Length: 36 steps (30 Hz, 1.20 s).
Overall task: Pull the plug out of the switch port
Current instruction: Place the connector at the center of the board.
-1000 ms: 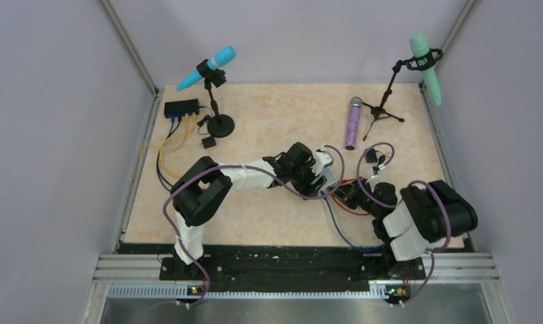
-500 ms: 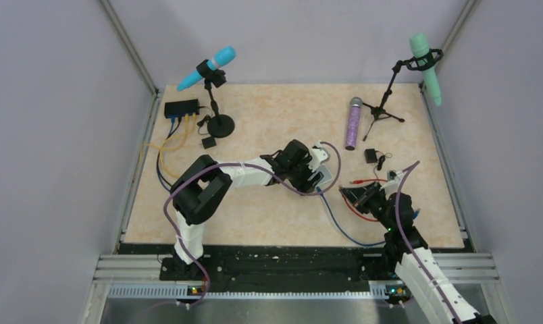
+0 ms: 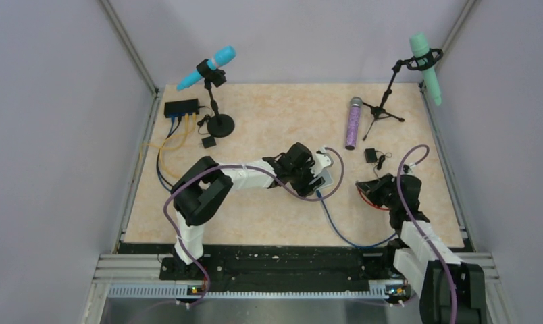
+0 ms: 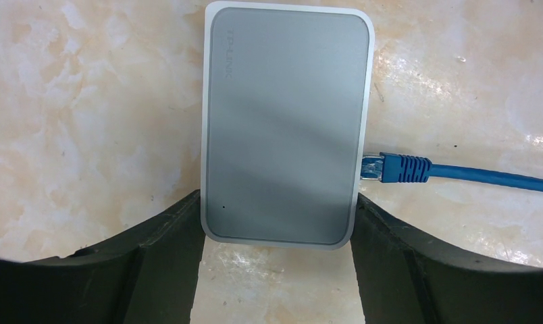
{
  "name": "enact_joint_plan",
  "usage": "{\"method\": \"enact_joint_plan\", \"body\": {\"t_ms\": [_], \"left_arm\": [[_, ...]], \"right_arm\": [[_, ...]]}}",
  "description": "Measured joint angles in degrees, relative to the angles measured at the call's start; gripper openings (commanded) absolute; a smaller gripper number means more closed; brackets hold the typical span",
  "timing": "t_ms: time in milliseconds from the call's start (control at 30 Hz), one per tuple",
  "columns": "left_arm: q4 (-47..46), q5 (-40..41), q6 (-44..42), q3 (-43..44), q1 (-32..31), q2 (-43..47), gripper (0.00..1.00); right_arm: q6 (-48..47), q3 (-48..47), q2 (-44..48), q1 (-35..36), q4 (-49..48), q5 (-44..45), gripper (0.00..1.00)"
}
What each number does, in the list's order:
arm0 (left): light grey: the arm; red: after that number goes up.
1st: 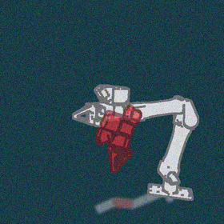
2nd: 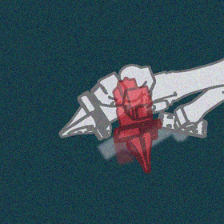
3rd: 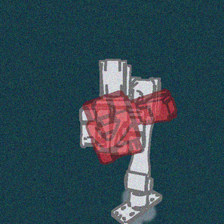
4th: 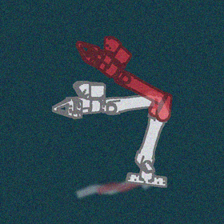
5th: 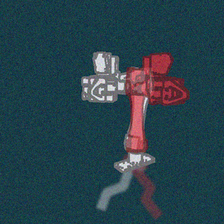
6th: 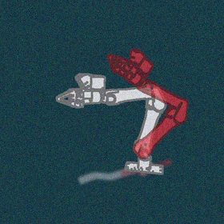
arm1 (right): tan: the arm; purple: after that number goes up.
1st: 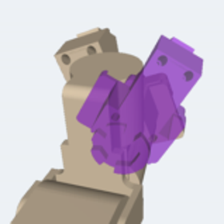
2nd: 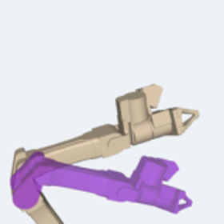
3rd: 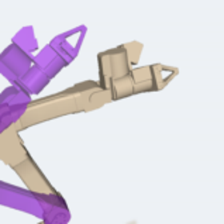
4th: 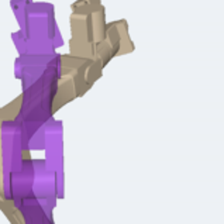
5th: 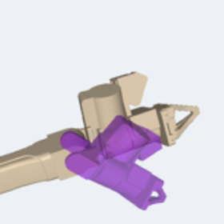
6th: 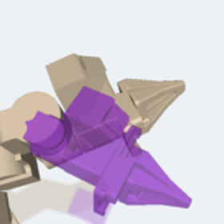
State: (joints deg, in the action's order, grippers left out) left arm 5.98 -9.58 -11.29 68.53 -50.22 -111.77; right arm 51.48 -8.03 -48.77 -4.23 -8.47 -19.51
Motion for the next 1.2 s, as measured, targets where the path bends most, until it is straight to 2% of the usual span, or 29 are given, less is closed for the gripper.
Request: {"method": "enact_joint_plan", "body": {"t_ms": [100,233,467,600,700,767,800,867,933,967,1133,1200], "left_arm": [[0.3,0.1,0.0,0.0,-0.4,0.1,0.42],[0.8,0.3,0.1,0.0,-0.8,0.2,0.43],[1.5,1.8,1.2,0.3,-1.4,0.2,0.46],[2.0,2.2,1.7,0.5,-1.8,0.3,0.49],[2.0,2.6,2.0,0.5,-1.8,0.3,0.54],[2.0,2.8,2.2,0.5,-1.9,0.3,0.62],[2.1,2.8,2.2,0.5,-1.9,0.3,0.63],[2.3,3.1,2.4,0.6,-2.0,0.3,0.63],[2.4,3.3,2.6,0.7,-2.1,0.3,0.64],[2.4,3.5,2.7,0.7,-2.1,0.3,0.64],[2.6,4.0,3.3,0.7,-2.3,0.3,0.64],[2.6,4.1,3.5,0.7,-2.3,0.3,0.64]], "right_arm": [[1.8,-0.3,-4.8,-1.3,-6.4,-1.5,0.0],[6.1,-0.4,-6.6,-1.3,-14.5,-1.7,0.0],[8.3,-5.6,-4.5,-1.4,-15.8,1.4,0.0],[7.8,-11.0,-7.0,-1.6,-16.6,2.6,0.0],[7.7,-11.8,-10.7,-1.7,-18.8,3.8,0.0],[8.3,-10.5,-13.8,-2.0,-21.4,4.5,0.0],[8.7,-9.6,-15.4,-2.0,-22.9,4.8,0.01],[9.4,-8.0,-18.6,-2.0,-24.9,5.1,0.07],[10.2,-7.5,-21.7,-2.1,-26.3,5.3,0.26],[10.6,-7.4,-23.0,-2.1,-26.8,5.3,0.31],[10.8,-7.4,-25.8,-2.1,-28.3,4.0,0.53],[9.9,-7.4,-24.2,-2.2,-27.1,3.0,0.57]]}}
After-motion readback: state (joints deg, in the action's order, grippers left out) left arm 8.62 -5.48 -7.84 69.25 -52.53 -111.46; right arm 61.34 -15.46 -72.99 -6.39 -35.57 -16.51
